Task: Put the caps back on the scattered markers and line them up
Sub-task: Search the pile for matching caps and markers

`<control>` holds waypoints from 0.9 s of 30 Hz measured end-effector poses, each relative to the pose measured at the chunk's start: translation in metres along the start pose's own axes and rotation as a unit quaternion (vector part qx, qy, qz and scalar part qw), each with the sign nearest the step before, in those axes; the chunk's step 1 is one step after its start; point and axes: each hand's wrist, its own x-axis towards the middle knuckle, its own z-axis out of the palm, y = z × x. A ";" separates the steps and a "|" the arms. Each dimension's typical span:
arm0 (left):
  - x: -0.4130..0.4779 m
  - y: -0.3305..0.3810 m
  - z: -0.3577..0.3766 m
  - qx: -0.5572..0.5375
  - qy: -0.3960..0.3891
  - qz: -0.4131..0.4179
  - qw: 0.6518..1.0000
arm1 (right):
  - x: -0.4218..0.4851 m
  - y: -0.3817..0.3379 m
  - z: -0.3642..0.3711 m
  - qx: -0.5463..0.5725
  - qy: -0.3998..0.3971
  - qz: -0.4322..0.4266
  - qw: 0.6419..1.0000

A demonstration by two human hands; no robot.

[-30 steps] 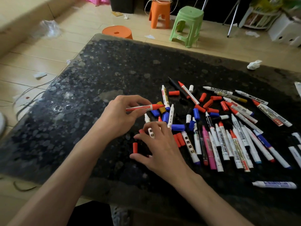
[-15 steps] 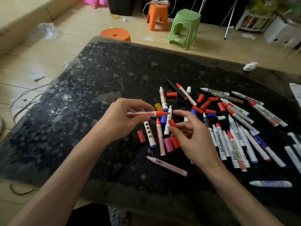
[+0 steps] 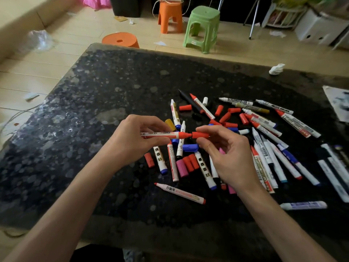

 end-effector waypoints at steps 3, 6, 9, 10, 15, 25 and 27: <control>0.000 0.000 0.001 0.000 0.000 0.004 1.000 | 0.000 -0.001 0.003 0.005 -0.002 0.001 1.000; -0.001 0.001 0.002 0.002 -0.007 0.012 1.000 | -0.001 -0.003 0.006 -0.008 -0.008 -0.008 1.000; -0.002 0.001 0.006 0.004 -0.009 0.018 1.000 | 0.000 -0.003 0.005 -0.020 -0.014 -0.014 1.000; -0.002 0.001 0.007 0.004 -0.010 0.017 1.000 | 0.000 -0.003 0.005 -0.021 -0.017 -0.015 1.000; -0.003 -0.002 0.009 0.014 -0.002 0.009 1.000 | -0.002 -0.003 0.007 -0.020 -0.018 -0.020 0.999; -0.002 -0.003 0.021 -0.001 0.010 -0.014 1.000 | -0.004 0.000 0.006 0.005 -0.010 -0.004 1.000; -0.002 -0.003 0.022 -0.004 0.013 -0.014 1.000 | -0.004 0.000 0.006 0.010 -0.008 -0.003 1.000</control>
